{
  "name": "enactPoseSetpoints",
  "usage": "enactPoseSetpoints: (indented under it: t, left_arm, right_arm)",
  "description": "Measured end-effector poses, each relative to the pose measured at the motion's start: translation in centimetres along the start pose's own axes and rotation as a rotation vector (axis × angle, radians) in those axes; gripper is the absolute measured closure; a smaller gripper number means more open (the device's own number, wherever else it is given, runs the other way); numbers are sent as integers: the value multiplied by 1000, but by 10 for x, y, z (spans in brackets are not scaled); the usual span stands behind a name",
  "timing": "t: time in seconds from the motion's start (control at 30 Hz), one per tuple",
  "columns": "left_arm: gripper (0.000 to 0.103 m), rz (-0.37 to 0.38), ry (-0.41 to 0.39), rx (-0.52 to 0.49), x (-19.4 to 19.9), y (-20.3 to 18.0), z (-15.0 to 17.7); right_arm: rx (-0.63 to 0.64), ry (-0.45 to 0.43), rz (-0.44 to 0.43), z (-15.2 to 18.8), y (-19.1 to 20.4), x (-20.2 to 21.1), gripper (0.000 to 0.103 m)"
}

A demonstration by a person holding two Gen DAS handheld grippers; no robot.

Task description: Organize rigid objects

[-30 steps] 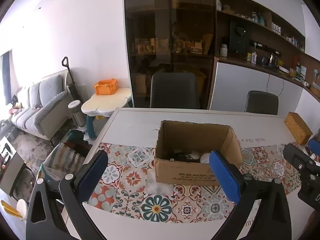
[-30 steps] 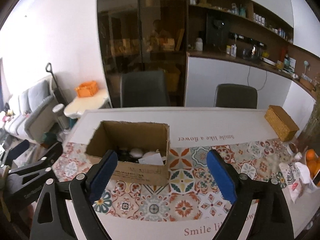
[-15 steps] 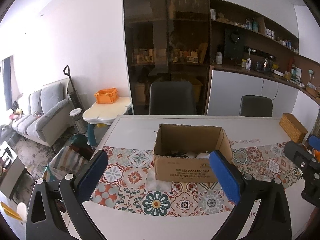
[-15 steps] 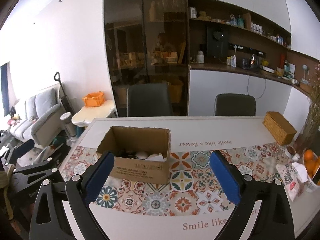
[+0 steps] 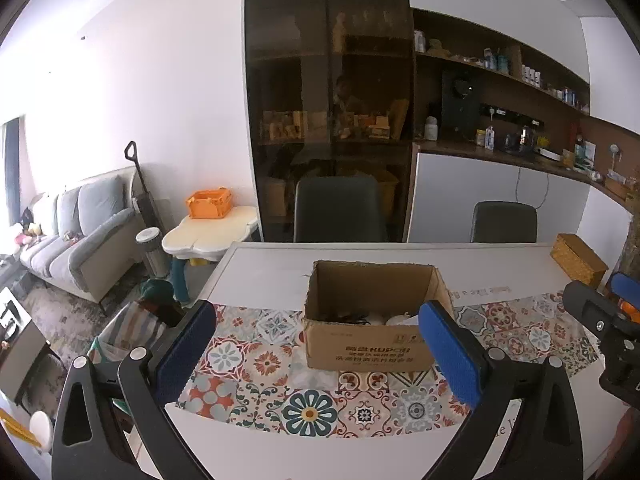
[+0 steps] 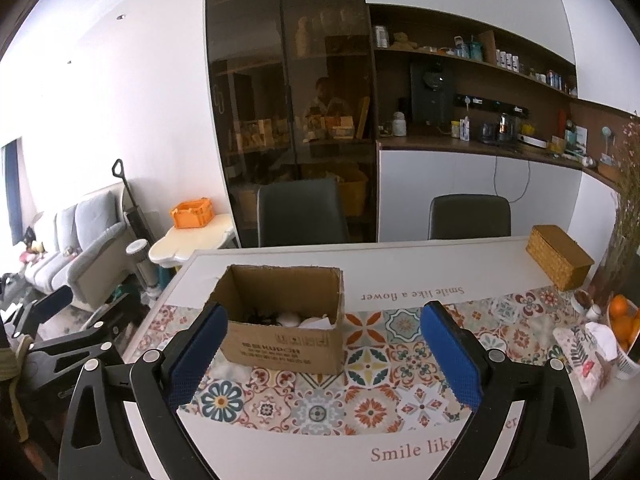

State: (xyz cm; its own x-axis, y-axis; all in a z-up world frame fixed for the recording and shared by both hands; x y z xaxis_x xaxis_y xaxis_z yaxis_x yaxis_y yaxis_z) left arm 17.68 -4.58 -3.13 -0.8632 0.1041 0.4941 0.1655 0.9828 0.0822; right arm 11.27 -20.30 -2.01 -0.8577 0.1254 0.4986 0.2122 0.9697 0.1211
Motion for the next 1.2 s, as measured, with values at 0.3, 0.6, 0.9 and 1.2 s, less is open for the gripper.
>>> enactPoseSetpoints:
  t: [0.3,0.6,0.9,1.2]
  left_arm:
    - [0,-1,-11,-11,3,-1,-3]
    - [0,6,-11,-7,5,-2,-2]
    - [0,9,-11,-7,4,-2,-2]
    - [0,15,-6,6,7,-3,-4]
  right_arm:
    - [-1,-10,0,-2,-1,2,6]
    - [-5,-16,0,-3,-1,5,6]
    - [-4,-17,-3,-4,-1,6,6]
    - [-3,-17,-1,-4,0,6,6]
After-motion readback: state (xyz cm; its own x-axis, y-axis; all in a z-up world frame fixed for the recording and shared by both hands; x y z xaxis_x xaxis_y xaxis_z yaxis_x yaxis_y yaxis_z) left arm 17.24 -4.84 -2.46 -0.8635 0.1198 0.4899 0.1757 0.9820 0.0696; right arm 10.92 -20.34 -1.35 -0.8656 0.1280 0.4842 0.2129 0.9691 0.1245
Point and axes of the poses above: each gripper's, at about its wrist camera, not at the fingertips, and x roughly against the way its jaws point, y to its left, z to its underside, the point moved 10 cm from there along -x, roughly the way its jaws point, and after that the axes turned 4 degrees about -x, right-handed, at the moved point
